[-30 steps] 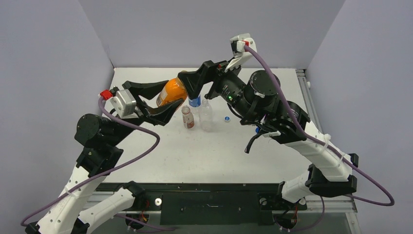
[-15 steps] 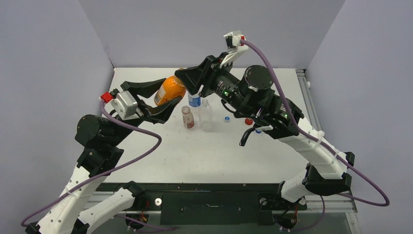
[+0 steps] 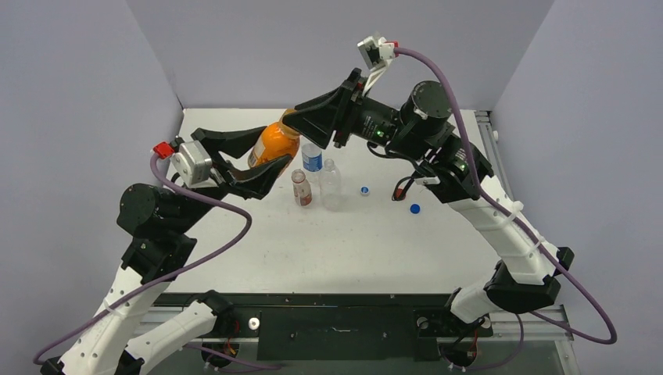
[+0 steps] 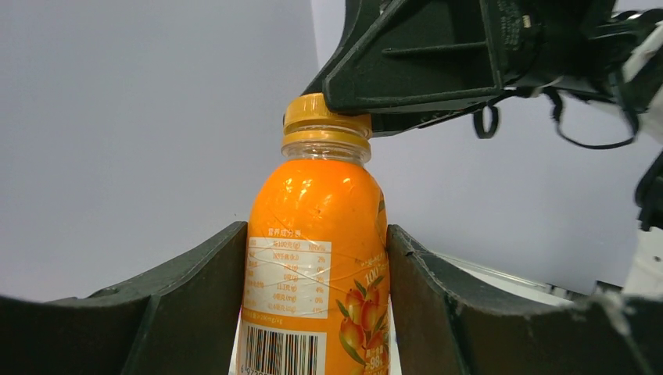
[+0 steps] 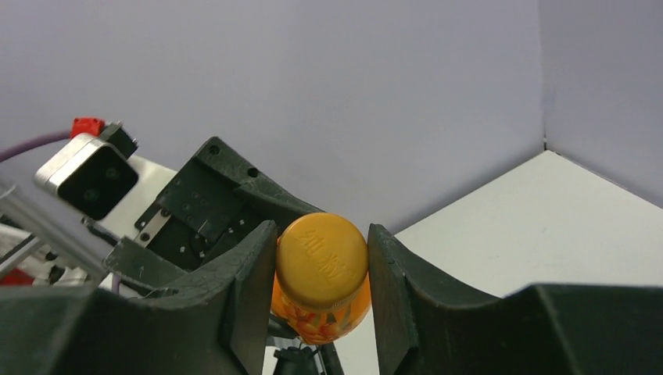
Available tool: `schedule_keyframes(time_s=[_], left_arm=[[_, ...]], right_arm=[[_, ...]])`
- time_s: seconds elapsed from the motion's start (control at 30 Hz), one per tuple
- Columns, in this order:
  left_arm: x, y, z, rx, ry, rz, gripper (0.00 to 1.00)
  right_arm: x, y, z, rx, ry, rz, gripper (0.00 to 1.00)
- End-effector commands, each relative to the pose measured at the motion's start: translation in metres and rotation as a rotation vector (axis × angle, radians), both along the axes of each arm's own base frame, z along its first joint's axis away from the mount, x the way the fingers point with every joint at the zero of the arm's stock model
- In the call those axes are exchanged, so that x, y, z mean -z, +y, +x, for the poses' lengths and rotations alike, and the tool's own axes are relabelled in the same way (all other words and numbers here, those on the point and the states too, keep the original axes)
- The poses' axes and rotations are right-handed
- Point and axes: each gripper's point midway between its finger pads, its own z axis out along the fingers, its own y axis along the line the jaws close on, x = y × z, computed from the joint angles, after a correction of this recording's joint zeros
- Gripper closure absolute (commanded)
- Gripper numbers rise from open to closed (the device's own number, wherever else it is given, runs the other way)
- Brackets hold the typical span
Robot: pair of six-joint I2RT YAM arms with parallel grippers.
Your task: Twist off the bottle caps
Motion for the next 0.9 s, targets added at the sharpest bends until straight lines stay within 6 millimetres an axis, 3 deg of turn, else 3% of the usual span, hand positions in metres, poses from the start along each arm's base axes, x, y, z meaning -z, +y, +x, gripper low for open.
schedule_keyframes(time_s=[0.0, 0.1, 0.17, 0.3, 0.4, 0.43, 0.47, 0.5, 0.53, 0.57, 0.63, 0.7, 0.87], left_arm=[[-0.022, -0.012, -0.047, 0.234, -0.005, -0.009, 1.00], [-0.017, -0.020, -0.063, 0.338, 0.047, 0.011, 1.00], [-0.016, -0.021, -0.068, 0.368, 0.051, 0.022, 1.00], [-0.014, -0.022, -0.069, 0.368, 0.040, 0.035, 1.00], [-0.012, -0.019, -0.059, 0.309, 0.015, 0.030, 1.00], [-0.013, -0.017, -0.054, 0.285, 0.009, 0.019, 1.00], [-0.011, -0.017, -0.051, 0.267, -0.001, 0.024, 1.00], [-0.013, -0.015, -0.047, 0.241, -0.010, 0.016, 1.00], [-0.011, -0.014, -0.044, 0.224, -0.018, 0.019, 1.00], [-0.010, -0.013, -0.038, 0.194, -0.028, 0.020, 1.00], [-0.009, -0.009, -0.032, 0.151, -0.047, 0.015, 1.00], [-0.010, -0.006, -0.025, 0.108, -0.062, 0.007, 1.00], [-0.012, 0.001, -0.014, 0.032, -0.087, -0.008, 1.00]], right_arm=[[-0.066, -0.032, -0.054, -0.234, -0.231, 0.180, 1.00], [-0.091, -0.047, -0.056, -0.287, -0.280, 0.276, 1.00], [-0.097, -0.052, -0.063, -0.356, -0.286, 0.306, 1.00], [-0.094, -0.053, -0.072, -0.418, -0.290, 0.293, 1.00], [-0.083, -0.048, -0.052, -0.299, -0.248, 0.248, 1.00], [-0.081, -0.048, -0.050, -0.262, -0.264, 0.229, 0.97], [-0.071, -0.047, -0.032, -0.167, -0.224, 0.189, 0.88], [-0.062, -0.045, -0.027, -0.131, -0.184, 0.155, 0.75], [-0.061, -0.048, -0.016, -0.058, -0.179, 0.148, 0.73], [-0.052, -0.045, -0.014, -0.030, -0.145, 0.123, 0.61], [-0.041, -0.045, -0.002, 0.075, -0.097, 0.095, 0.25], [-0.030, -0.042, -0.004, 0.125, -0.073, 0.054, 0.20], [-0.009, -0.038, 0.002, 0.268, -0.003, 0.000, 0.18]])
